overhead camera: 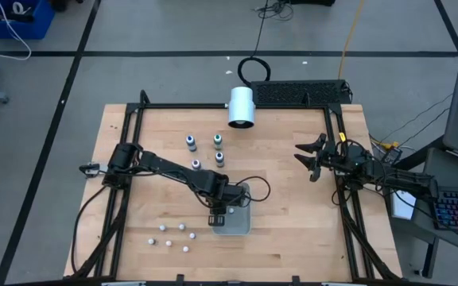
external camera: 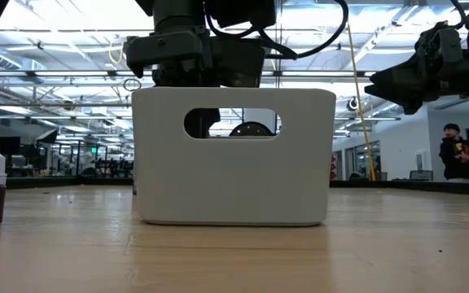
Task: Pick & Place food coloring
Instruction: Put the small black food coloring bottle into the gray bin, then put the small red food coloring bottle into the gray bin
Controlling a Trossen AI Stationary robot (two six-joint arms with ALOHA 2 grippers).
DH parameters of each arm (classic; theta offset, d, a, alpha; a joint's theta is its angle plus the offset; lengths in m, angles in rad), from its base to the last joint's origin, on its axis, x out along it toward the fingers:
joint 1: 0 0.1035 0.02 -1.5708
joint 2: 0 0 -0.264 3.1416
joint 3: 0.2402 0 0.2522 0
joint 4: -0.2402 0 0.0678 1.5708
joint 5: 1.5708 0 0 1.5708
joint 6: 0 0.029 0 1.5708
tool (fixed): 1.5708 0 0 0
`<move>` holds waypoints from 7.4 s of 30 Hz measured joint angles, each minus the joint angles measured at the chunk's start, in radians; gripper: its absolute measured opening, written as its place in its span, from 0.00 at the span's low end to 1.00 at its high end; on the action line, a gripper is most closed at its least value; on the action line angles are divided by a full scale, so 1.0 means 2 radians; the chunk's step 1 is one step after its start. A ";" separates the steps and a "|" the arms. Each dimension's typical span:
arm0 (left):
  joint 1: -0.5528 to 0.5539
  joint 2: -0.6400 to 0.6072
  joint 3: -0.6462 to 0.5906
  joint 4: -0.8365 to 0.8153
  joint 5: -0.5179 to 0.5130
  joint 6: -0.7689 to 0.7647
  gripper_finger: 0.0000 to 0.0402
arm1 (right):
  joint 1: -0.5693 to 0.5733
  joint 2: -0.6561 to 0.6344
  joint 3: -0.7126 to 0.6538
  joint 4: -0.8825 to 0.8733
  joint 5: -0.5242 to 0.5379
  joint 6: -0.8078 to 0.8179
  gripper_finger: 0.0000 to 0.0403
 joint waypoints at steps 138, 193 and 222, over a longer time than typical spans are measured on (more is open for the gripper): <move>-0.157 -0.110 -0.145 0.066 0.001 -0.194 0.17 | 0.000 0.003 0.000 0.000 0.000 0.000 0.42; 0.033 -0.049 -0.011 -0.011 -0.062 0.106 0.17 | 0.000 0.003 0.000 0.000 0.000 0.000 0.42; 0.045 -0.049 -0.082 0.079 -0.022 0.073 0.17 | 0.000 0.003 0.000 0.000 0.000 0.000 0.42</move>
